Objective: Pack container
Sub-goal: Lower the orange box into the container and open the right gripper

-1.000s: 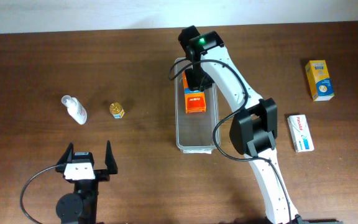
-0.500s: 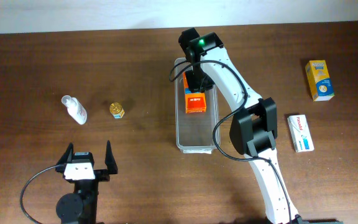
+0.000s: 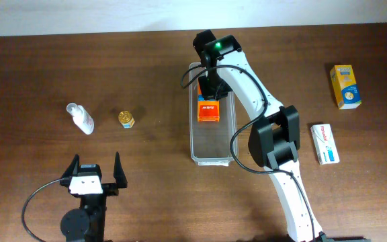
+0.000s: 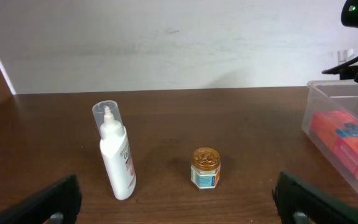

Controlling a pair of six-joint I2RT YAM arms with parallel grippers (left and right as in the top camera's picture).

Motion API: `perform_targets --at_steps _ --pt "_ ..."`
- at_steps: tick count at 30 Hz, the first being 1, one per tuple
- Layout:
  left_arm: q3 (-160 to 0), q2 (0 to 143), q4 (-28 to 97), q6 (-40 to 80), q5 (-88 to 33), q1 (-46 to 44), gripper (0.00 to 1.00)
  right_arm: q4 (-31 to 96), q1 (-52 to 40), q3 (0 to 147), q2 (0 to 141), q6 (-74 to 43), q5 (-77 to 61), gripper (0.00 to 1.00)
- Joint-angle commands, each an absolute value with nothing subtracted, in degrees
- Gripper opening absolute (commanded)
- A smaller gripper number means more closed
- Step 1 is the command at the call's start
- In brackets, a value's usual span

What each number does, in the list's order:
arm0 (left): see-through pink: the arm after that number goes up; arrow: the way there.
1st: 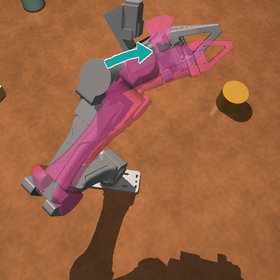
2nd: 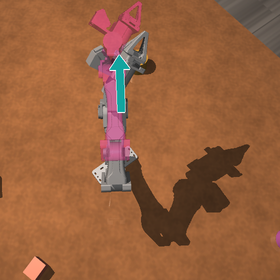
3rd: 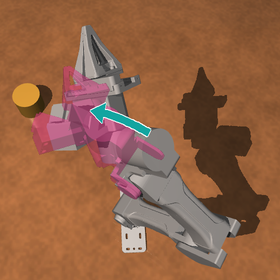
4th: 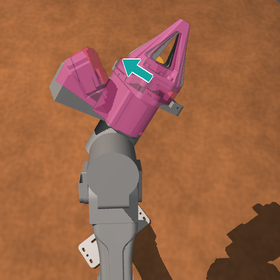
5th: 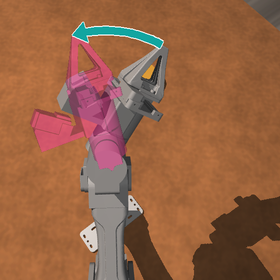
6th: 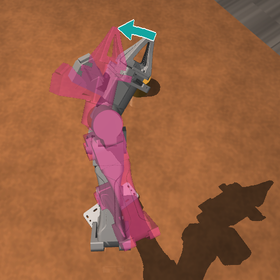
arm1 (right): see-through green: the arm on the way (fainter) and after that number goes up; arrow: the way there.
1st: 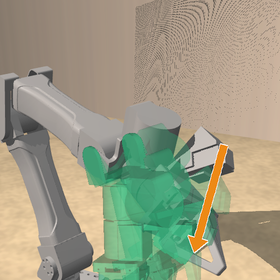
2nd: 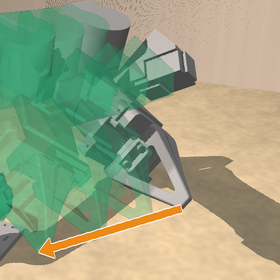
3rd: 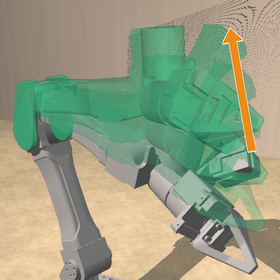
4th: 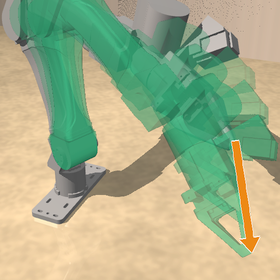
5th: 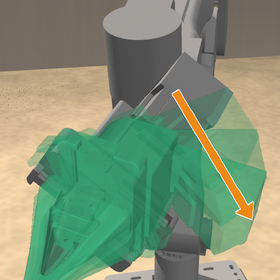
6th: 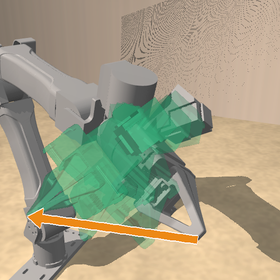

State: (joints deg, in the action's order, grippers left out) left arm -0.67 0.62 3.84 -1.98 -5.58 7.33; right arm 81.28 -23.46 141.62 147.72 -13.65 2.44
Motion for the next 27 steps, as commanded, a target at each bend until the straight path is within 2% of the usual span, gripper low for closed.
perform_targets --at_steps 1,7,15,27 --pt "-0.5 0.3 4.1 -2.7 -5.6 7.2 0.99 80.9 -23.9 140.8 148.6 -13.7 0.8 0.04" --pt "-0.5 0.3 4.1 -2.7 -5.6 7.2 0.99 80.9 -23.9 140.8 148.6 -13.7 6.8 0.04" --pt "-0.5 0.3 4.1 -2.7 -5.6 7.2 0.99 80.2 -23.9 140.8 148.6 -13.7 6.9 0.04" --pt "-0.5 0.3 4.1 -2.7 -5.6 7.2 0.99 80.0 -23.9 140.8 148.6 -13.7 -2.4 0.04"
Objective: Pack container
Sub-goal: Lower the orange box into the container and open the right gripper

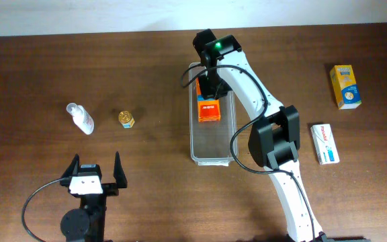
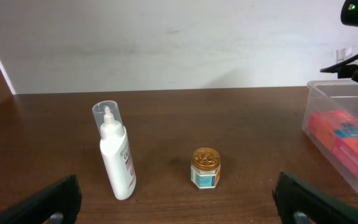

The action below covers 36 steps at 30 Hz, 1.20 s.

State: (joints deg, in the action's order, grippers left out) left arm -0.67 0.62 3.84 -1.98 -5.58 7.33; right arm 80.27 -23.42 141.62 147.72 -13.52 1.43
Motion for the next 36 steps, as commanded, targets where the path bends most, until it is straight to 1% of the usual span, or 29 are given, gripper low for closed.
perform_targets --at_steps 1,26,36 --pt "-0.5 0.3 4.1 -2.7 -5.6 7.2 0.99 80.0 -23.9 140.8 148.6 -13.7 -2.4 0.04" --pt "-0.5 0.3 4.1 -2.7 -5.6 7.2 0.99 79.9 -23.9 140.8 148.6 -13.8 -3.4 0.04" --pt "-0.5 0.3 4.1 -2.7 -5.6 7.2 0.99 81.3 -23.8 145.6 148.5 -13.7 -1.1 0.05"
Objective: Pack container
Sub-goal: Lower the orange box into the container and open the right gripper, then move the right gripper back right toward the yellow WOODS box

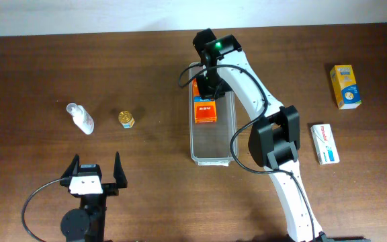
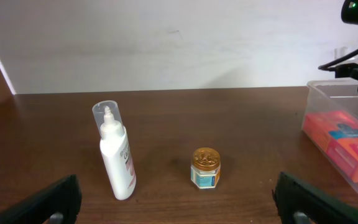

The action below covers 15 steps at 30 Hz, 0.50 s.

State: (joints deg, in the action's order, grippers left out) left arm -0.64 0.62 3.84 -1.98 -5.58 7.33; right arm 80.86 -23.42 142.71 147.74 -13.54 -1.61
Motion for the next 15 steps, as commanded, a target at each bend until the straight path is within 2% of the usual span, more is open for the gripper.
perform_targets --at_steps 1,7,11,12,14,15 --pt "-0.5 0.3 4.1 -2.7 -5.6 7.2 0.99 81.8 -23.7 146.5 148.5 -13.7 -0.8 0.06" --pt "-0.5 0.3 4.2 -2.7 -5.6 7.2 0.99 84.9 -22.7 151.9 148.5 -13.8 -0.9 0.15" --pt "-0.5 0.3 4.1 -2.7 -5.6 7.2 0.99 88.1 -21.6 157.1 148.4 -13.8 -0.9 0.26" --pt "-0.5 0.3 4.1 -2.7 -5.6 7.2 0.99 88.9 -21.2 158.9 148.3 -13.7 -0.8 0.33" --pt "-0.5 0.3 4.2 -2.7 -5.6 7.2 0.99 91.1 -19.8 163.7 148.2 -13.7 -0.8 0.55" --pt "-0.5 0.3 4.1 -2.7 -5.6 7.2 0.99 92.3 -19.0 166.3 148.1 -13.7 -0.8 0.59"
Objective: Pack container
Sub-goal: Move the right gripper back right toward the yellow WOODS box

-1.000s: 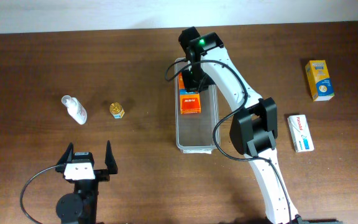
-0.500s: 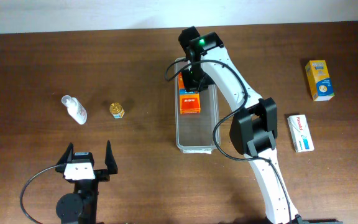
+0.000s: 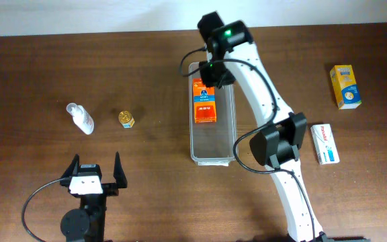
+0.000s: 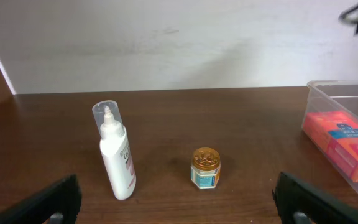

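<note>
The clear plastic container (image 3: 212, 151) stands at the table's middle, and an orange box (image 3: 205, 101) lies flat in its far half. My right gripper (image 3: 215, 72) hangs over the container's far end, open, clear of the box. At the near left, my left gripper (image 3: 91, 176) sits open and holds nothing. Ahead of it, in the left wrist view, stand a white spray bottle (image 4: 117, 155) and a small gold-lidded jar (image 4: 205, 168). The container (image 4: 328, 99) with the orange box (image 4: 347, 140) shows at that view's right edge.
The spray bottle (image 3: 80, 118) and the jar (image 3: 126, 119) stand left of the container. A yellow box (image 3: 345, 86) lies at the far right, with a white and blue box (image 3: 325, 143) nearer. A pale wall runs along the table's far edge.
My right gripper was down on the orange box in the container; now it is off the box and farther back over the container's far end. The box lies uncovered. The left arm has not moved.
My right gripper stayed on the orange box inside the container's far half through all three earlier moments, with the box shifting slightly to the left. Now the box lies free in the container and the gripper has drawn back. The left gripper stayed open and still.
</note>
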Controlling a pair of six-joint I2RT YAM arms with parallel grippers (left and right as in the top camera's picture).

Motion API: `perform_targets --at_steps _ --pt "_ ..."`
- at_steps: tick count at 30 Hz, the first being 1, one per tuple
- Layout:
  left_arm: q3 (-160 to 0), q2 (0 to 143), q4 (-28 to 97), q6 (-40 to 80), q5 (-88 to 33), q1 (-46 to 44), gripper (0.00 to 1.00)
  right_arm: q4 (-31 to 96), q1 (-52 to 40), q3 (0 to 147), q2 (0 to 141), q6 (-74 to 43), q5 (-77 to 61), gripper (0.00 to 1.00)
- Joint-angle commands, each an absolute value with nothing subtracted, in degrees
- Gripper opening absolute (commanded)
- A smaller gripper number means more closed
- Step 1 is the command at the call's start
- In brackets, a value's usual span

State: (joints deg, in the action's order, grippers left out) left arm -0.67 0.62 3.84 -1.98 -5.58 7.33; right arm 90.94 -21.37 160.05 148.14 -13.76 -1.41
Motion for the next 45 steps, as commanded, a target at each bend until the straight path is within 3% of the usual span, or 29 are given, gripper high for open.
perform_targets --at_steps 1,6,11,20,25,33,45 --pt "-0.5 0.3 4.1 -2.7 -5.6 7.2 0.99 93.3 -18.2 168.6 148.1 -13.6 -0.8 0.62" --pt "-0.5 0.3 4.1 -2.7 -5.6 7.2 0.99 97.3 -11.4 180.1 146.9 -8.7 -1.0 0.85" --pt "-0.5 0.3 4.1 -2.7 -5.6 7.2 0.99 97.3 -2.7 180.0 142.9 -5.0 3.4 0.92" --pt "-0.5 0.3 4.1 -2.7 -5.6 7.2 0.99 97.3 13.1 176.9 142.5 -1.1 2.8 0.94" --pt "-0.5 0.3 4.1 -2.7 -5.6 7.2 0.99 97.3 18.7 170.2 142.8 6.5 2.9 0.94" --pt "-0.5 0.3 4.1 -2.7 -5.6 7.2 0.99 90.5 22.3 155.9 142.8 12.3 5.6 0.96" --pt "-0.5 0.3 4.2 -2.7 -5.6 7.2 1.00 75.7 25.1 147.7 144.0 18.8 0.2 0.99"
